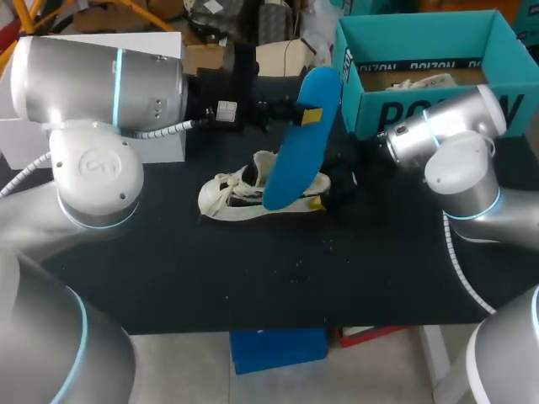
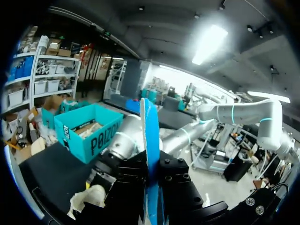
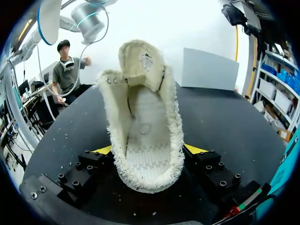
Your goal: Take the shoe out of the shoebox, open the shoe tongue, remove and reinsert the insole, then place the shoe into the shoebox
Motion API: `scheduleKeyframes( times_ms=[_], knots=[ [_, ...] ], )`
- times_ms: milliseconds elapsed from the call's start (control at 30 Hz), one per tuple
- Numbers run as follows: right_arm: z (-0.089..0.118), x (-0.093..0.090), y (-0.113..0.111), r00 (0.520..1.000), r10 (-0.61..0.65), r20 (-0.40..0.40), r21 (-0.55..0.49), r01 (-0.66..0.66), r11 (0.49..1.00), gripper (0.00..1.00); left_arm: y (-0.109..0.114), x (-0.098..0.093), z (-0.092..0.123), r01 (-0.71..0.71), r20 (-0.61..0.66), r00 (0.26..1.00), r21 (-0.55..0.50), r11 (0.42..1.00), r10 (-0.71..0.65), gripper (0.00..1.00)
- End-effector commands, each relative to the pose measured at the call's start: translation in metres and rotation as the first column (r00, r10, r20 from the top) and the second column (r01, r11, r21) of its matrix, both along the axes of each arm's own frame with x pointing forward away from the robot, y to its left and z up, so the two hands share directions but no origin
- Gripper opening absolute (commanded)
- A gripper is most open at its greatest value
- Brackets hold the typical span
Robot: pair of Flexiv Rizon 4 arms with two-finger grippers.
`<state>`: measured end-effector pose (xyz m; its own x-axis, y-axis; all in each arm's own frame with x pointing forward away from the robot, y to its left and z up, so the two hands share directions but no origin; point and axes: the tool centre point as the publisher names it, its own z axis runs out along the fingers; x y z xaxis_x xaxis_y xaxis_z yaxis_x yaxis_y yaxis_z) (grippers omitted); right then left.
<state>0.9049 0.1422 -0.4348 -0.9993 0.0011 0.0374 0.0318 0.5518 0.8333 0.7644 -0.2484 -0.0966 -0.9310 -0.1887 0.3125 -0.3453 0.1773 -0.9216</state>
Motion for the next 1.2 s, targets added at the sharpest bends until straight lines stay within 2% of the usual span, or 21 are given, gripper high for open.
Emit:
scheduleKeyframes(
  times_ms=[33,200,433,700,933,1200],
  knots=[
    [-0.004,0.002,0.001,1.000,-0.001,-0.001,-0.001,0.001,1.000,0.00,-0.005,0.000,0.013,0.055,-0.002,0.998,-0.414,0.909,-0.061,0.00],
    [-0.004,0.002,0.001,1.000,-0.001,-0.001,-0.001,0.001,1.000,0.00,-0.017,-0.004,0.036,0.120,0.006,0.991,-0.494,0.861,-0.135,0.00],
    [-0.004,0.002,0.001,1.000,-0.001,-0.001,-0.001,0.001,1.000,0.00,-0.030,-0.015,0.064,0.152,-0.003,0.983,-0.535,0.831,-0.182,0.00],
    [-0.004,0.002,0.001,1.000,-0.001,-0.001,-0.001,0.001,1.000,0.00,-0.042,-0.028,0.098,0.201,0.029,0.977,-0.467,0.861,-0.212,0.00],
    [-0.004,0.002,0.001,1.000,-0.001,-0.001,-0.001,0.001,1.000,0.00,-0.054,-0.046,0.119,0.223,0.017,0.969,-0.479,0.849,-0.245,0.00],
    [-0.004,0.002,0.001,1.000,-0.001,-0.001,-0.001,0.001,1.000,0.00,-0.054,-0.064,0.141,0.216,0.039,0.974,-0.473,0.854,-0.225,0.00]
  ],
)
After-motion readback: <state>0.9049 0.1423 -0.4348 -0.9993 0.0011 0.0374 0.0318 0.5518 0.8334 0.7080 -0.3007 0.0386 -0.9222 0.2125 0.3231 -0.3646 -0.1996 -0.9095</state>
